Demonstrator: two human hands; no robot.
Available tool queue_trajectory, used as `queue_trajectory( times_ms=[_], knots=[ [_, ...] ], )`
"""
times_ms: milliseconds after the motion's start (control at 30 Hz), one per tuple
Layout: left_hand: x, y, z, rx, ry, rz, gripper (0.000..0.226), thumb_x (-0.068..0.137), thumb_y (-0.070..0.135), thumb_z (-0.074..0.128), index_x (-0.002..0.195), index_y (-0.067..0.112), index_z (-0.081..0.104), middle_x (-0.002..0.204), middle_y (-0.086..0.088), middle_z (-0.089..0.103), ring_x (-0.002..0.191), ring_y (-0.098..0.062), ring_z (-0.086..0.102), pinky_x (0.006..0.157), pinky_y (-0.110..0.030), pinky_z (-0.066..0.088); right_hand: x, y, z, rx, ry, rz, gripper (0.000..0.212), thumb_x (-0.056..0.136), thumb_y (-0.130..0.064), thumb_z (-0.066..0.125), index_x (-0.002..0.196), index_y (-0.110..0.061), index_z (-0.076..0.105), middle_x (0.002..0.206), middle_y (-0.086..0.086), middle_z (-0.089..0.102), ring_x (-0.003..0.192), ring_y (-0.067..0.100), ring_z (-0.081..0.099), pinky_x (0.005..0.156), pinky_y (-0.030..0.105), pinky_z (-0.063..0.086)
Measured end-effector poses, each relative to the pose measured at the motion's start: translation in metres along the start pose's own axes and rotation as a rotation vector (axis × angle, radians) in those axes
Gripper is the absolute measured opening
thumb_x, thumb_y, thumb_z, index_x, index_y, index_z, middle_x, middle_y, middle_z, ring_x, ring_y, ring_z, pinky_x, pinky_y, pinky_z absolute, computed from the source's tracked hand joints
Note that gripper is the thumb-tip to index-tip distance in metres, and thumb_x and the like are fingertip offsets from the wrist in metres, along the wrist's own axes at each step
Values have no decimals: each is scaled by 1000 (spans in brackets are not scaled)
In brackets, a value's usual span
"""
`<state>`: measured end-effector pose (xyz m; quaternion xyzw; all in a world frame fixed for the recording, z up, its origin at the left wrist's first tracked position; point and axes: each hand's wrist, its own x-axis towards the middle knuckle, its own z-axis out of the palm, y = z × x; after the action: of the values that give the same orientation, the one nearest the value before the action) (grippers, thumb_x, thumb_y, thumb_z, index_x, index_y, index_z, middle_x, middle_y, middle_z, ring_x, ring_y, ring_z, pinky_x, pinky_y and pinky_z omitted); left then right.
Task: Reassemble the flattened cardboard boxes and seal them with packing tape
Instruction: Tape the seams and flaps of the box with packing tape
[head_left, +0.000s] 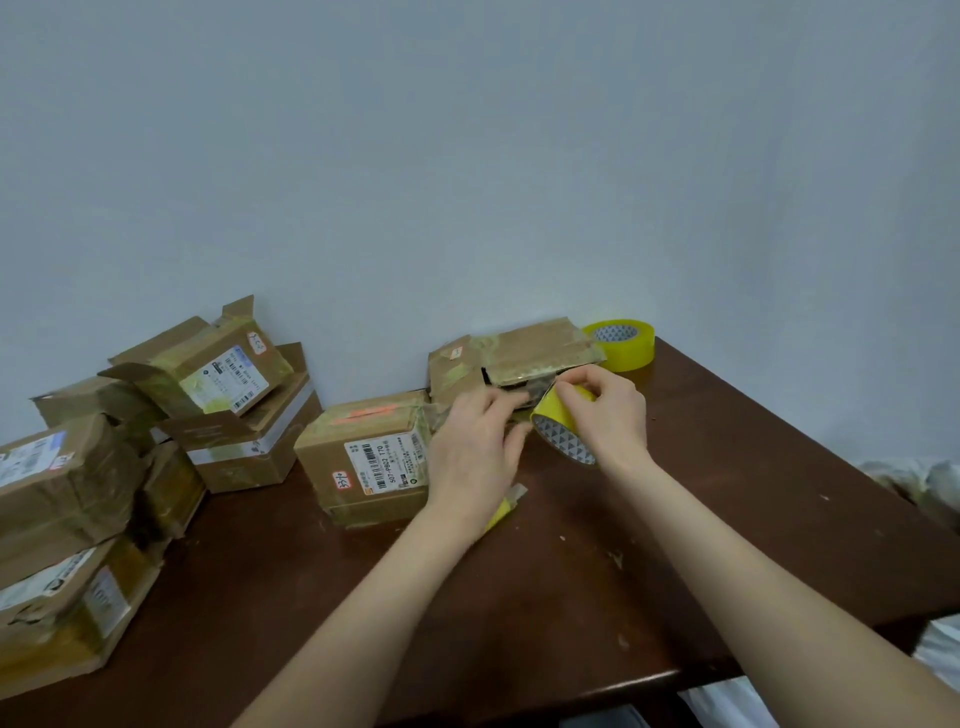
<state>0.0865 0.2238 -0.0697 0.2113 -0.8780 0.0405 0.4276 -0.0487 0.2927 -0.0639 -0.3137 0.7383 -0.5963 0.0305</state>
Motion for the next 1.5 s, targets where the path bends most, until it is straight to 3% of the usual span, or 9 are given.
queue_trajectory(
  times_ms=[167, 400, 533, 667, 900, 1067, 1200, 1367, 1500],
  knots=[
    [43, 17, -4, -51, -268, -162, 29, 88, 37, 63, 114, 25, 69, 108, 1, 64, 109, -19, 52, 85, -34, 45, -10, 1, 0, -38, -2, -74, 10, 89, -28, 60, 87, -27, 70, 91, -3, 70, 92, 18, 61, 76, 34, 47],
    [47, 26, 7, -416, -214, -483, 7, 81, 23, 70, 82, 20, 77, 70, 11, 64, 67, -1, 55, 60, -13, 38, -15, 4, -13, -11, -44, -158, 17, 92, -31, 60, 104, -22, 67, 95, -4, 69, 97, 18, 60, 80, 33, 45],
    [49, 31, 15, -405, -156, -512, 10, 85, 21, 66, 82, 17, 75, 72, 6, 64, 72, -11, 57, 67, -25, 44, -8, 9, -25, 90, -159, -14, 65, 81, -38, 72, 137, -23, 44, 109, -6, 61, 108, 12, 54, 84, 26, 39],
    [48, 34, 25, -356, -143, -442, 9, 86, 20, 64, 81, 16, 71, 70, 5, 60, 72, -15, 55, 67, -29, 42, -4, 17, -29, -110, -228, -111, 41, 77, -42, 71, 116, -34, 60, 110, -10, 65, 107, 14, 58, 86, 35, 48],
    [36, 46, 39, -234, -40, -171, 9, 88, 15, 61, 85, 13, 69, 86, -1, 65, 81, -21, 59, 69, -27, 37, 7, 22, -42, -295, -181, -79, 44, 81, -46, 64, 123, -35, 56, 121, -3, 63, 115, 23, 55, 87, 36, 45],
    [46, 44, 42, -317, -172, -336, 10, 92, 18, 54, 83, 18, 60, 88, 0, 62, 86, -21, 56, 73, -32, 41, 11, 27, -44, -312, -200, -124, 47, 82, -43, 67, 126, -33, 56, 122, -1, 64, 115, 24, 55, 90, 37, 46],
    [45, 33, 33, -132, -325, -272, 17, 94, 32, 51, 89, 18, 56, 81, -4, 69, 84, -26, 62, 75, -43, 50, 11, 30, -36, -515, -213, -123, 48, 87, -47, 60, 132, -33, 49, 124, 3, 63, 114, 27, 56, 86, 35, 44],
    [48, -30, -32, 25, -164, -255, 23, 97, 34, 45, 93, 20, 63, 87, 1, 70, 85, -22, 62, 75, -38, 50, 4, 30, -28, -885, -373, -110, 44, 95, -44, 51, 136, -28, 48, 130, 2, 54, 121, 25, 49, 96, 38, 40],
    [42, -111, -87, 44, -42, -478, 31, 100, 23, 41, 118, 12, 64, 117, -4, 67, 107, -22, 60, 89, -35, 44, -6, -23, 22, -509, -312, -294, 48, 100, -35, 43, 144, -17, 41, 145, 3, 43, 133, 22, 39, 104, 35, 35]
  ],
)
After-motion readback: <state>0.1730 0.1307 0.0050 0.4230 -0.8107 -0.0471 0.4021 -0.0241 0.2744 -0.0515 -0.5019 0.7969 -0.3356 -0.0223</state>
